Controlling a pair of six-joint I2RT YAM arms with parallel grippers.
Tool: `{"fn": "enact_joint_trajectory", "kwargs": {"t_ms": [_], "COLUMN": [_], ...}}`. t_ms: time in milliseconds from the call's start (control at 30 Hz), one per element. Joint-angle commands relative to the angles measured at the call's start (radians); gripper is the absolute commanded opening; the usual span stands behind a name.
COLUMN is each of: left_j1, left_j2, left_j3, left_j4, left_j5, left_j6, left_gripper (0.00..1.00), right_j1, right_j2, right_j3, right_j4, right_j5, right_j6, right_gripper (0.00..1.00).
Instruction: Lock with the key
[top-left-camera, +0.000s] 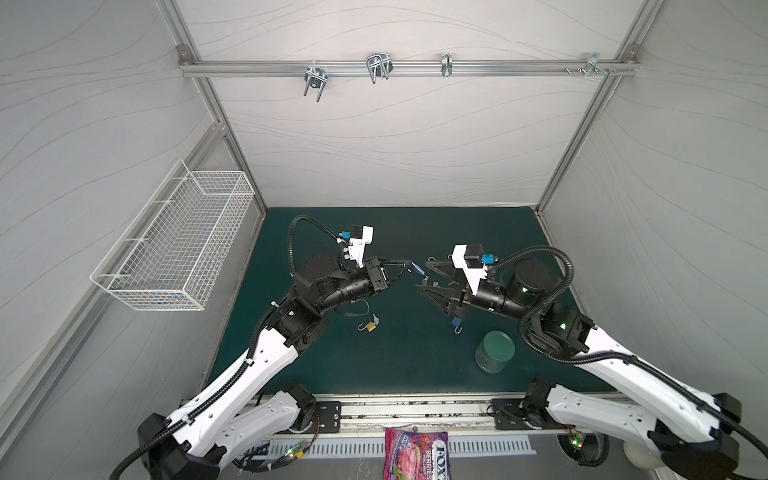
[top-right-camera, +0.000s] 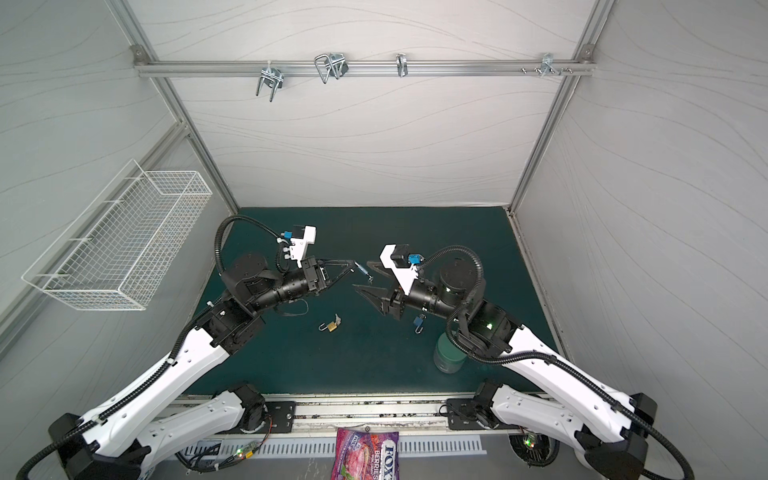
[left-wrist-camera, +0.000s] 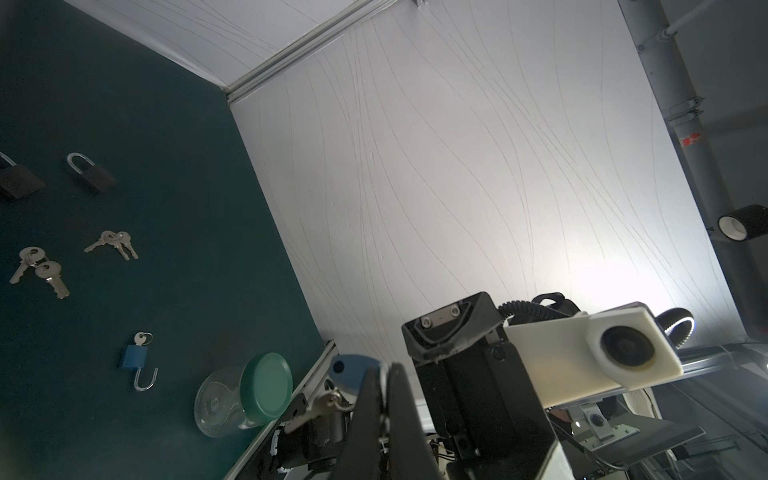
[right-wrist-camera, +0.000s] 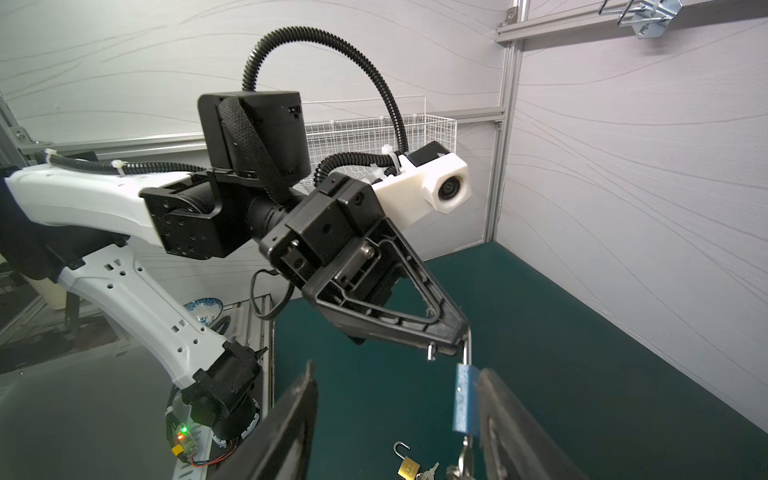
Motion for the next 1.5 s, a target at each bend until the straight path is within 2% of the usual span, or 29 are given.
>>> {"fn": "enact_joint_trajectory", "kwargs": {"t_ms": [0,167,333,767,967,1167,1233,1467], "left_j1": [0.0,0.0,0.001,0.001,0.002,0.002,0.001,0.0], "left_j2": [-0.018,-0.035,-0.039,-0.035,-0.04,-0.034,-0.025,0.009], "left_j3": [0.054,0.054,0.048,0.077,0.086,0.12,0.146,0.235], "left_j4": [0.062,0.048,0.05,0.036,0.006,-0.03,-0.042,-0.077], "left_j5": [0.014,0.004,0.005,0.002,-0.003,-0.005,0.006,0.049], "left_j6": [-0.024,-0.022,-0.028,-0.023,-0.004,0.051,0.094,0.217], "left_gripper": [0.0,0.0,0.0,0.0,0.0,0.0,0.0,0.0], "right_j1": [0.005,0.006,0.005,0.005,0.005,0.001,-0.011,-0.106], "right_j2": [0.025,0.055,0.08,0.09,0.068,0.054,0.051,0.042], "right_j3": [0.037,0.06,0.079,0.104,0.108,0.131,0.146,0.172], "right_j4": [0.011,-0.045,-0.093,-0.112,-0.123,-0.133,-0.147,-0.107], "right_j5": [0.026,0.07,0.11,0.083,0.062,-0.018,-0.061,-0.262], "right_j6": [-0.021,-0.008,0.003,0.006,0.042,0.123,0.154,0.331], "right_gripper": [0.62,0.59,0.51,0.23,0.17,0.06,0.0,0.0]}}
